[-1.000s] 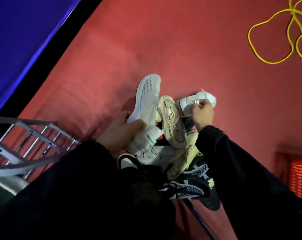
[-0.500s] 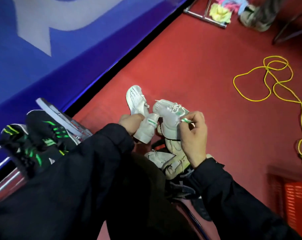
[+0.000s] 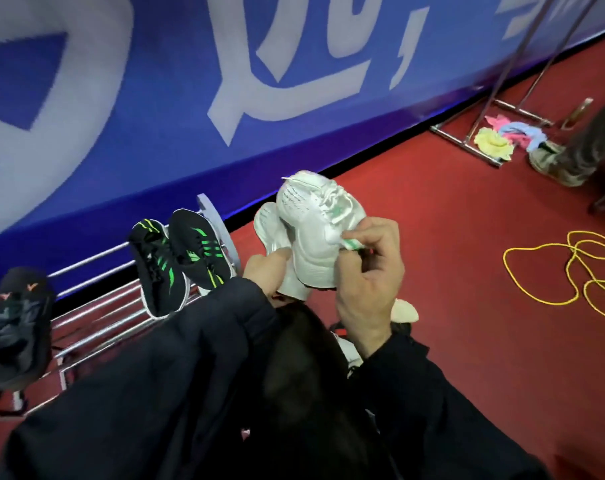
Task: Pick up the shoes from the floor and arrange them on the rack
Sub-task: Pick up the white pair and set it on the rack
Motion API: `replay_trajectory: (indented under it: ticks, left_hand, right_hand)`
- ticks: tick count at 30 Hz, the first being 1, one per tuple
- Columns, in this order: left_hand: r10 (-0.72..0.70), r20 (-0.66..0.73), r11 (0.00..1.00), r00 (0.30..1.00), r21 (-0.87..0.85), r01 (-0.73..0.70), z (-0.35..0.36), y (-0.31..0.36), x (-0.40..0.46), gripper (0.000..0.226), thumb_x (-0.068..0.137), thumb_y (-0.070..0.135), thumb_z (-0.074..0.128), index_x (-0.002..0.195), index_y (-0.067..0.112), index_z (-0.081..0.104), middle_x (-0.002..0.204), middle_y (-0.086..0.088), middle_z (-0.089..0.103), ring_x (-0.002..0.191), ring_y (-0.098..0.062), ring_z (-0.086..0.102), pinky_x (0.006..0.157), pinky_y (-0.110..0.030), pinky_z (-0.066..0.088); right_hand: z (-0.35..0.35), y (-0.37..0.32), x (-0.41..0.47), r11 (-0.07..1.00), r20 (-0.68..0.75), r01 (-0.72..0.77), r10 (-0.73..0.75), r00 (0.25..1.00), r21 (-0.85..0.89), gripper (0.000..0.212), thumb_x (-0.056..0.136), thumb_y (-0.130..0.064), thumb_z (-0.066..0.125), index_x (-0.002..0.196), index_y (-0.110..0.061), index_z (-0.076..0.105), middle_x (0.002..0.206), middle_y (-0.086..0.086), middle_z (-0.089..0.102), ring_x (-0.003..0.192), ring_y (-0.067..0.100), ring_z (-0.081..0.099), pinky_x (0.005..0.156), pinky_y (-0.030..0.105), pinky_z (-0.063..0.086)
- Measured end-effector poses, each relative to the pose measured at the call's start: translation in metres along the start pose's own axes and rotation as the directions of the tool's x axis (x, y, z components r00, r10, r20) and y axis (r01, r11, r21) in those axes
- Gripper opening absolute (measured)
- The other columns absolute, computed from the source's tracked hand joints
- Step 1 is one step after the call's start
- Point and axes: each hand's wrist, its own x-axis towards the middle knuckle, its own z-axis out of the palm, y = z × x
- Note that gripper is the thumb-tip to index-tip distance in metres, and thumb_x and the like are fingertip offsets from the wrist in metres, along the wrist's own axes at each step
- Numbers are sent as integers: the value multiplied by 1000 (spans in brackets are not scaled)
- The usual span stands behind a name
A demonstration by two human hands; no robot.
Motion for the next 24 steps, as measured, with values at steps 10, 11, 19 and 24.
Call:
replay_trajectory:
  ticks: [10,11,19,24]
  left_hand:
    - [229,-238,880,944,-364,-305,-148,-36,-26,41,85,39,66,105,4,67,104,-18,72,98,-36,70,88,-49,55]
    - [256,-271,859,928,-378,-347,-160,-40,-32,39,88,40,65,108,7,68,106,-19,73,101,-36,70,91,-51,56]
    - [331,-795,837,508,-1,-547,-284,-61,-55,25,95,17,56,120,17,55,111,1,64,101,-13,61,89,-25,44]
    - [153,-841,923,519,-66,-380,-367,-80,-48,34,84,36,56,113,19,62,105,2,67,100,-24,64,94,-41,51]
  right_hand:
    - [110,-30,-59,834,477,-525,535,697,-169,64,84,-39,77,140,-33,47,137,-10,54,120,0,57,96,17,49]
    - [123,-30,-67,752,528,-628,623,578,-200,70,82,-40,80,143,-36,45,136,-9,60,121,6,63,99,27,54]
    - [214,-24,-98,469,610,-818,769,192,-333,27,95,-33,67,118,-20,69,109,14,75,90,27,74,66,41,64]
    - [282,27,-130,483,611,-757,779,141,-441,17,99,-35,61,111,-24,64,119,9,71,105,30,71,81,52,63]
